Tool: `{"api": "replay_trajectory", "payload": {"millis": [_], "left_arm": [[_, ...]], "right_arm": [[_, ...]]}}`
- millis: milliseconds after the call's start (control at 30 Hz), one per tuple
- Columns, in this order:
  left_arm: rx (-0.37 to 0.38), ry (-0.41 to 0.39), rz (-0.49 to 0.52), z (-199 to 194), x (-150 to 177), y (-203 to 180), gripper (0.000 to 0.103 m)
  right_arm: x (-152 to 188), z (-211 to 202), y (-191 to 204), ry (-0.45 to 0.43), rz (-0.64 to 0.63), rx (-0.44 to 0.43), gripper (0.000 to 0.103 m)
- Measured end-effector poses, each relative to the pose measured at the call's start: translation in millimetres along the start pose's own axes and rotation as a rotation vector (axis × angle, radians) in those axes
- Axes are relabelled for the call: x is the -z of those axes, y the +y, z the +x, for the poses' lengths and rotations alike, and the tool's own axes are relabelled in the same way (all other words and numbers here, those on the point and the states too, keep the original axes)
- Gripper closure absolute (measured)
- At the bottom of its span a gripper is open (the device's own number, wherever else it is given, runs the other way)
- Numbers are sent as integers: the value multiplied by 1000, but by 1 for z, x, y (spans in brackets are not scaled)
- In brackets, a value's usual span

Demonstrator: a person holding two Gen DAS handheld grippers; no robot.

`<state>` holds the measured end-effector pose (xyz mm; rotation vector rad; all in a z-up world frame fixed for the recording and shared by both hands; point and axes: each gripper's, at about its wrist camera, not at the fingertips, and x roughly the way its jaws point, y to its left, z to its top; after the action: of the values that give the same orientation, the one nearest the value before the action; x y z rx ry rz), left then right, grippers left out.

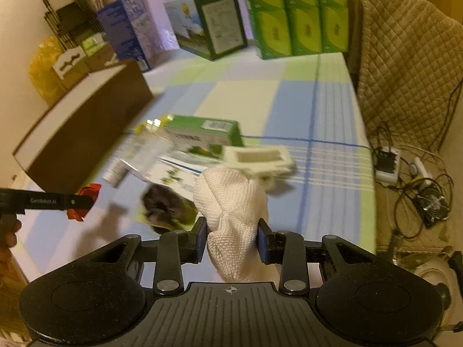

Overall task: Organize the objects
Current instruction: 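Carry the white cloth and red packet over the open cardboard box with both tools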

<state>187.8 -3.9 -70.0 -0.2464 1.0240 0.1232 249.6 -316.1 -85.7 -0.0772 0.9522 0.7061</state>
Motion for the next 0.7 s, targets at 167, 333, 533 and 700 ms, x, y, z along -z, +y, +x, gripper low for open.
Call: {"api": "replay_trajectory", "payload": {"millis": [167,333,533,700], "left_arm": [[52,-44,35,-34,-8,17,79],[88,-91,57,-64,-21,43,79],[106,-154,56,-93,-35,89,79],[93,-190,43,-104,-47,130,79]], "right_arm": [[-8,-6,39,-41,16,-58,71],[-19,-7,92,-81,8,-106,71],[-36,5,161,-109,-26,-175,71],[-52,23,220,-122,-74,-235,71]]}}
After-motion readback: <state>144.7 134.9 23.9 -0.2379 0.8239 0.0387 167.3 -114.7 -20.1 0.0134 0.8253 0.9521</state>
